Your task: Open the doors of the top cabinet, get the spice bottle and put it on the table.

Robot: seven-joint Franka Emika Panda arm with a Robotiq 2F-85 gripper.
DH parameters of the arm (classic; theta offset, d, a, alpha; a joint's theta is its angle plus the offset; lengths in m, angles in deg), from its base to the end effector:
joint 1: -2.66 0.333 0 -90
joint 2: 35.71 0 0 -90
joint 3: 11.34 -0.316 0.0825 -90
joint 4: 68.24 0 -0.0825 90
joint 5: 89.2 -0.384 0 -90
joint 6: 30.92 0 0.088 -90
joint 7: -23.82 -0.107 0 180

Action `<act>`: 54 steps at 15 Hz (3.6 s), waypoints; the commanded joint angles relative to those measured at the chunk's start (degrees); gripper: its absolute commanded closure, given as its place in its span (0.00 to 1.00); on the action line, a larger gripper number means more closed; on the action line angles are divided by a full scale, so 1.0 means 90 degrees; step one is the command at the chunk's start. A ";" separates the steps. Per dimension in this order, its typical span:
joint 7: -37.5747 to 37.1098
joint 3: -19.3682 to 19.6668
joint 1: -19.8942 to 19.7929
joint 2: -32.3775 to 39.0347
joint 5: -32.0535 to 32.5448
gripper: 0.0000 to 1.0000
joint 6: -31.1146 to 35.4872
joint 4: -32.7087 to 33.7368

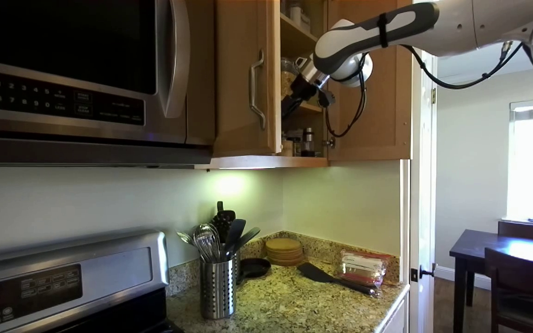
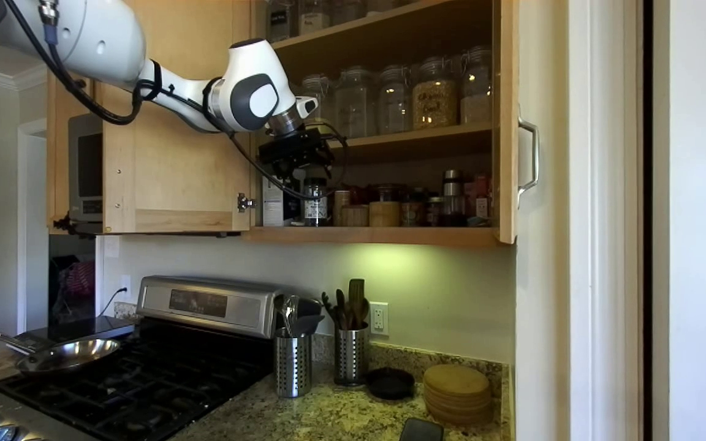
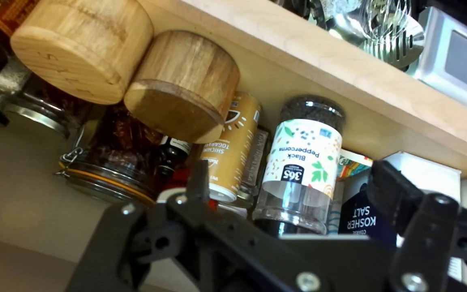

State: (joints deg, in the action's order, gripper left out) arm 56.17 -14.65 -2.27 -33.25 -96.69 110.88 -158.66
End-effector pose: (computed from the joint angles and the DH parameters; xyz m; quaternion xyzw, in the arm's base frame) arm 0.6218 -0.0189 0.7043 0.8838 0.2112 0.4124 0.0641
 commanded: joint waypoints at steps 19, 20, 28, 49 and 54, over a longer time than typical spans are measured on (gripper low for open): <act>-0.3409 0.0027 0.0835 0.0784 0.1551 0.00 -0.0121 0.0783; -0.3481 0.0038 0.0839 0.0868 0.1549 0.00 -0.0132 0.0915; -0.2457 -0.0160 0.0749 0.1751 0.1033 0.00 -0.1438 0.2603; -0.2185 -0.0076 0.0792 0.2700 0.1701 0.00 -0.1971 0.4443; -0.2172 -0.0074 0.0820 0.2815 0.1754 0.00 -0.2040 0.4554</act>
State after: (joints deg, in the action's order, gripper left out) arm 36.46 -15.91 4.57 -9.13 -82.22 95.09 -119.95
